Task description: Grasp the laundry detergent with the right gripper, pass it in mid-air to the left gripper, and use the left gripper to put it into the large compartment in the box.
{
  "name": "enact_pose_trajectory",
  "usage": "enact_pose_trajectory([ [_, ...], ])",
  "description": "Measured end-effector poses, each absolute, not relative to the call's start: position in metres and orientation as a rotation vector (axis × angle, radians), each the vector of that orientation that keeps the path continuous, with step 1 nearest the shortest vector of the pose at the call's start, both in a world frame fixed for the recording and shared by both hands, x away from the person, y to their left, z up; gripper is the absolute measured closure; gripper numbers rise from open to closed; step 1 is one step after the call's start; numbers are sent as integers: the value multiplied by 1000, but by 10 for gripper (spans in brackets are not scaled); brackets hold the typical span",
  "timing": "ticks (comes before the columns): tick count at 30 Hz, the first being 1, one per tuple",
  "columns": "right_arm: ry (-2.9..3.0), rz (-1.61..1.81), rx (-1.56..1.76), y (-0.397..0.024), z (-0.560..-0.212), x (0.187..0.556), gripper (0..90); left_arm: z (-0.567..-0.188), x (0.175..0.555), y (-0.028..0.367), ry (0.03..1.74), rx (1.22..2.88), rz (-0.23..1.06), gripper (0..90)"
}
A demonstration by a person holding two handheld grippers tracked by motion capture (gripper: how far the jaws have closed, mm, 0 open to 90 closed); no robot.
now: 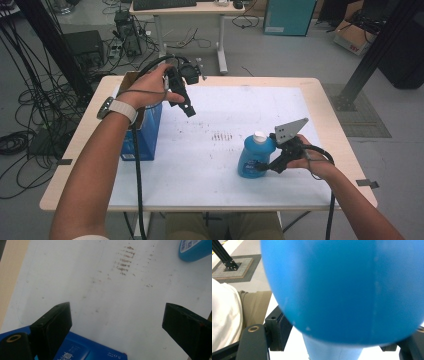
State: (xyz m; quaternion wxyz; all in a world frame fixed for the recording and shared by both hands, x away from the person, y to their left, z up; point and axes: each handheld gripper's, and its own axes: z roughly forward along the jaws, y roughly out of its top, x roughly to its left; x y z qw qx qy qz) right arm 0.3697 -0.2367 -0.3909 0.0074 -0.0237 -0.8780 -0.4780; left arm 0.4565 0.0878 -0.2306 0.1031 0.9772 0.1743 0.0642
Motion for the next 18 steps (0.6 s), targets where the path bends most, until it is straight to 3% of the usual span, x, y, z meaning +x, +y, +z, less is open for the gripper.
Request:
enact_pose_trajectory([
  [18, -2720, -1536, -75, -236, -395, 370, 306, -231, 457, 87, 519, 2891, 176, 94],
])
